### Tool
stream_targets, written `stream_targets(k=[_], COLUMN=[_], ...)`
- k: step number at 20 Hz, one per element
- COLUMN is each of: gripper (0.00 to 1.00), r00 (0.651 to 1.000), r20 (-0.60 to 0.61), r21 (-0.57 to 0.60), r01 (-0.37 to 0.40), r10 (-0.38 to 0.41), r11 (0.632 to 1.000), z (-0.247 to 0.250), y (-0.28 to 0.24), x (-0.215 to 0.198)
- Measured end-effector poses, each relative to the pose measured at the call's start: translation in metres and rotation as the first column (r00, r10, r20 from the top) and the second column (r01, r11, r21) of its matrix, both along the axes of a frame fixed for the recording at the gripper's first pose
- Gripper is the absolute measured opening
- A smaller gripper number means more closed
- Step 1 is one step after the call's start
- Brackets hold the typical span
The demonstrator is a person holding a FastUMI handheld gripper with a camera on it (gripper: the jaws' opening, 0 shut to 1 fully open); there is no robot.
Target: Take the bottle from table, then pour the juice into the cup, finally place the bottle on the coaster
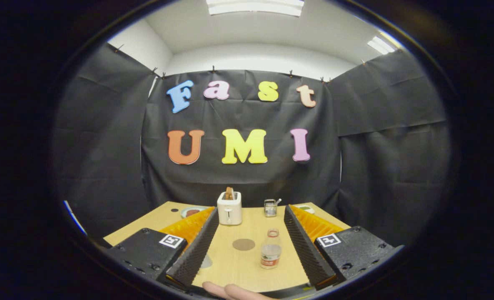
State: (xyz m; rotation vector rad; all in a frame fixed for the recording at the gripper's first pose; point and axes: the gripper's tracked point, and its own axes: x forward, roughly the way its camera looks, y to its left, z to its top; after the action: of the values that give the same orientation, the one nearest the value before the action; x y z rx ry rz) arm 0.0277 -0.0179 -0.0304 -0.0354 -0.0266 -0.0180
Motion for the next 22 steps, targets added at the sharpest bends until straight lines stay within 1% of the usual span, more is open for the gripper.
stream_targets(k=[7, 15, 22], gripper=[1.0, 1.0, 1.0], r00=[0.998, 0.996, 0.996], r20=[-0.037, -0.061, -0.078], r21=[-0.022, 0.023, -0.019], r01=[0.052, 0.062, 0.029], r10=[-0.053, -0.061, -0.03], r11=[0.998, 0.998, 0.999], z=[-0.041, -0.101, -0.152], y=[-0.033, -0.068, -0.072], x=[0.035, 0.084, 0.112])
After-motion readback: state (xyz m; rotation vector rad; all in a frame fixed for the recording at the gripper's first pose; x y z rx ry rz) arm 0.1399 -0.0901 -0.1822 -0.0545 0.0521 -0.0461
